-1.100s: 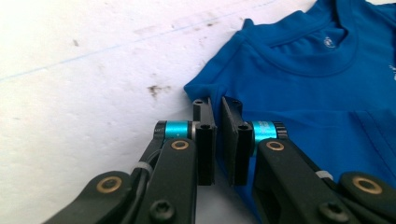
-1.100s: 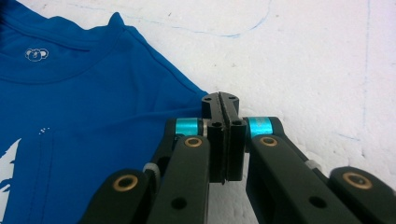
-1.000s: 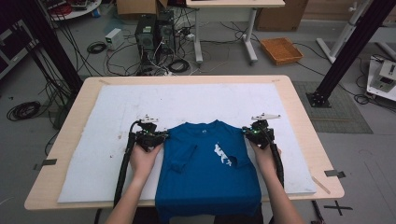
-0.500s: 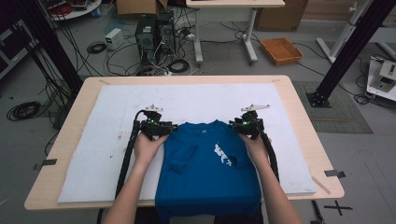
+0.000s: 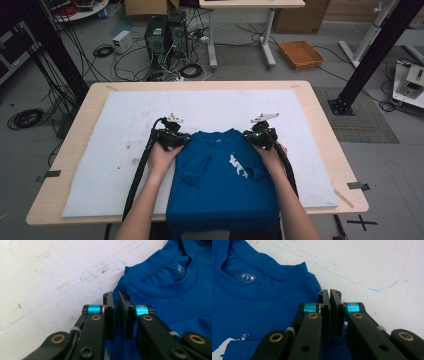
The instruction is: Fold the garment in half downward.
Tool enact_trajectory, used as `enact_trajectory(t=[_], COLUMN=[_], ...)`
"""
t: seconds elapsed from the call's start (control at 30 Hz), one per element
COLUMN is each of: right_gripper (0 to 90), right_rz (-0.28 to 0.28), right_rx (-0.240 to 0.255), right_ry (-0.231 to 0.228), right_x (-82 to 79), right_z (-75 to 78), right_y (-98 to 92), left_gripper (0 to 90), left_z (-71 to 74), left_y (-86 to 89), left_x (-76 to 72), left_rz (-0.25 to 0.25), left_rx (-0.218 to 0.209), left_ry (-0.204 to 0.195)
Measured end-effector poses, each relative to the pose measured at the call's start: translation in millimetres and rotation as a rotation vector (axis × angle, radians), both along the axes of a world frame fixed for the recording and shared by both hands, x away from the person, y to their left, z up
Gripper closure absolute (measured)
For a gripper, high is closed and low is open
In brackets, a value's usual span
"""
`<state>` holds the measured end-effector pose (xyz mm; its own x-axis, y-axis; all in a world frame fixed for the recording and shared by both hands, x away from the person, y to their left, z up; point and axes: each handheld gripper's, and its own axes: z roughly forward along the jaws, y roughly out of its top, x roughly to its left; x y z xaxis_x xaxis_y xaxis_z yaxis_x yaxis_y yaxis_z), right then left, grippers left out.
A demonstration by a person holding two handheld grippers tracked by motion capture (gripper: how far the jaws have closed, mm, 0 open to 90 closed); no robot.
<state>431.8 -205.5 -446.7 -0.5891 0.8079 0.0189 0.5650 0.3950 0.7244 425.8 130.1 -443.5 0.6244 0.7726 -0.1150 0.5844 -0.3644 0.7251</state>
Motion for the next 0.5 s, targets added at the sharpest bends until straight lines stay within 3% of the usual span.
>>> enact_trajectory(t=[0.03,0.2,0.27,0.33,0.5], right_gripper=[88.4,88.6,88.6,88.6,88.6], right_rz=[-0.004,-0.024,-0.036,-0.044,-0.055], right_rx=[0.003,0.045,0.087,0.09,0.11], right_ry=[-0.001,-0.009,-0.01,-0.011,-0.013], right_x=[0.2,0.9,1.7,2.4,7.8], right_z=[0.1,3.2,5.7,5.8,8.3], right_y=[-0.8,-6.7,-11.8,-13.2,-14.2], left_gripper=[86.7,88.0,88.3,88.4,88.4], left_z=[0.2,0.4,-0.1,0.8,8.6], left_y=[2.1,6.0,7.7,11.4,12.1], left_x=[0.8,2.9,4.1,6.1,14.8], left_rz=[0.011,0.02,0.02,0.03,0.038], left_rx=[-0.024,-0.025,-0.033,-0.067,-0.067], left_ry=[0.009,0.0,0.003,-0.004,-0.018])
